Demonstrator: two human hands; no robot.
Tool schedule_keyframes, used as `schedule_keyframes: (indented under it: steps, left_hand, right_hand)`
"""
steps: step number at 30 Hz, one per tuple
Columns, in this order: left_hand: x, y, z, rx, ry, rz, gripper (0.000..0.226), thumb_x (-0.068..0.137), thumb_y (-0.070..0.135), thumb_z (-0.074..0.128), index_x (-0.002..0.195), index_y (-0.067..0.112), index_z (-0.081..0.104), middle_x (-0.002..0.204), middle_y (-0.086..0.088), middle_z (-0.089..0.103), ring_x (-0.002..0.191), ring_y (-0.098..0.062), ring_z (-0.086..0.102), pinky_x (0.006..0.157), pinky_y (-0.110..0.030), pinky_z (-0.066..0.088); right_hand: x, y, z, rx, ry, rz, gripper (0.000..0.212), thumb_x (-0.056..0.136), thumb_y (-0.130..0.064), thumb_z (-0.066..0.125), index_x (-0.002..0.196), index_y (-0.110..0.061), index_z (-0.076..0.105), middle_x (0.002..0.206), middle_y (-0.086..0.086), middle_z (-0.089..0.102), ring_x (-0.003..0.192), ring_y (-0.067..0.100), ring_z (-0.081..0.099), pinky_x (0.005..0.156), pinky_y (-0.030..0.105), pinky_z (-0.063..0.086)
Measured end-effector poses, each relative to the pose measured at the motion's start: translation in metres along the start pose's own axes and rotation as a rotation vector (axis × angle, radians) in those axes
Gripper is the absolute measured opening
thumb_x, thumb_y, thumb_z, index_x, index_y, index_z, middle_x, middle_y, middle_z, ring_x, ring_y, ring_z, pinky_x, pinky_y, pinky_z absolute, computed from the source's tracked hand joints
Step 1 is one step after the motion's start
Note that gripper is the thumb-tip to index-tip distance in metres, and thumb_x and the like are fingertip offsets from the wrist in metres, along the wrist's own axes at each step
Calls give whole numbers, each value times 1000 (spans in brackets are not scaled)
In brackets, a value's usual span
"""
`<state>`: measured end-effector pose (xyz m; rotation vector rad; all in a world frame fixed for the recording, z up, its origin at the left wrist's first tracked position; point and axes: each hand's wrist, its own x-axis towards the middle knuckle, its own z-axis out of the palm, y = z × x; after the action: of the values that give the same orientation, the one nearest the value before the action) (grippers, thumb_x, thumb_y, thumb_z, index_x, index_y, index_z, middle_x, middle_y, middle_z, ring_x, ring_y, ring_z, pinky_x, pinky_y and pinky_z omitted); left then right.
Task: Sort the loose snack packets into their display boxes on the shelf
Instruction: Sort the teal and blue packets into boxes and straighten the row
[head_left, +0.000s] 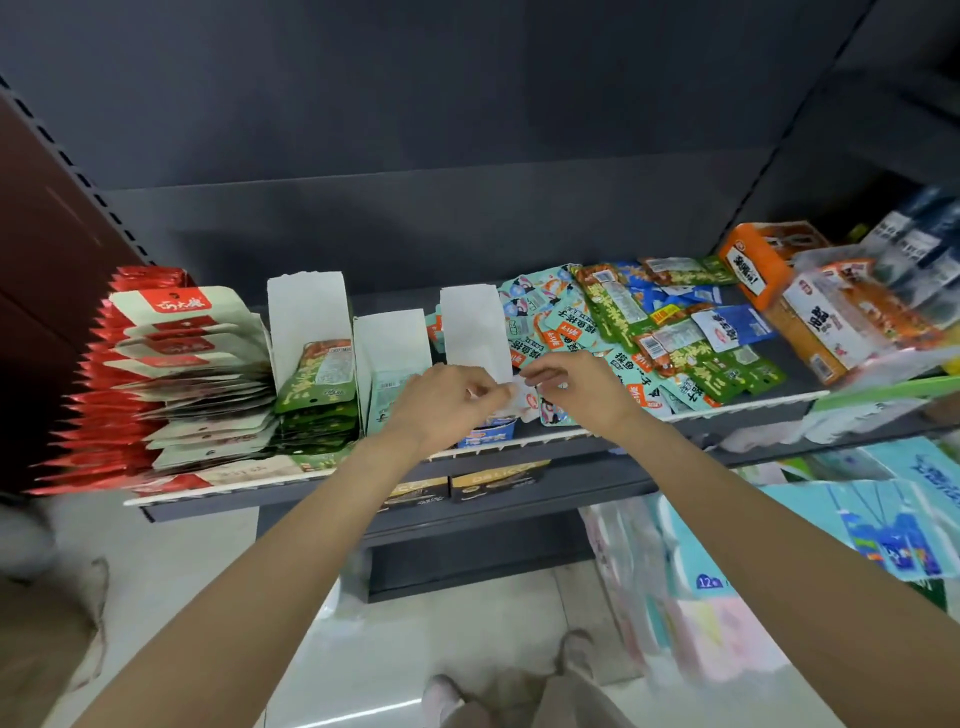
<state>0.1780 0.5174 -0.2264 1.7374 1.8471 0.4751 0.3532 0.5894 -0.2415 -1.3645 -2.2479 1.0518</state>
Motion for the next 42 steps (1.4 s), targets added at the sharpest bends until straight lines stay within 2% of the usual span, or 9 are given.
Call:
schedule_keyframes:
  steps: [6,12,18,23,27,32,35,39,42]
  left_hand:
    - [38,55,22,-106,112,97,20,93,16,49,103,13,67,101,-1,69,92,-18,62,85,-31,50]
    - [107,112,75,-40,79,25,33,96,11,44,127,3,50,127,-16,53,116,-30,51,97,-36,43]
    - [160,113,131,138,-144,-182,70,95,23,49,151,11,9,158,-7,9,144,-24,12,117,-39,20]
    - [176,114,141,223,-82,-246,64,93,25,52,149,14,22,157,-4,15,143,-25,16,116,-37,21]
    - [184,121,131,58,-49,-299,49,95,19,50,141,11,39,150,-8,33,132,-25,38,109,-31,33]
    - [184,122,123,-120,-83,-363,44,96,19,48,140,12,42,148,-5,38,130,-23,42,103,-25,34]
    - [180,117,120,-214,-54,-396,38,97,23,48,134,13,50,140,-6,49,125,-24,47,96,-23,36]
    - [168,109,124,-151,-94,-372,44,98,20,45,142,14,40,148,-4,38,131,-23,41,101,-22,33]
    - [162,100,132,71,-128,-303,51,98,21,46,146,17,32,158,-2,15,143,-21,18,115,-28,19]
  right_hand:
    - [8,42,-35,-2,134,125,29,90,2,51,113,-9,65,110,8,67,104,20,61,89,21,45]
    - [23,112,-80,-160,177,217,45,88,-12,61,132,-10,50,131,13,54,122,28,50,100,33,41]
    - [42,181,-104,-420,-14,307,90,84,-41,65,150,-11,11,157,13,9,146,27,2,118,36,11]
    - [46,178,-94,-745,-115,16,71,89,-44,57,144,-12,27,154,23,16,145,34,11,105,46,41]
    - [49,168,-96,-807,-230,7,80,88,-53,53,144,-3,25,152,28,15,143,38,13,112,46,32]
    - [44,147,-102,-911,-205,-88,28,93,-11,54,118,1,57,113,22,58,107,31,56,76,33,52]
    - [45,148,-103,-843,-145,-101,23,89,5,50,108,-3,61,103,14,64,95,27,63,75,32,52]
    - [43,163,-98,-698,-218,85,73,88,-45,58,143,-9,27,149,20,24,141,39,17,105,50,36]
    - [40,172,-91,-770,-295,99,85,90,-44,55,150,-10,4,156,22,-5,143,42,-8,114,53,16]
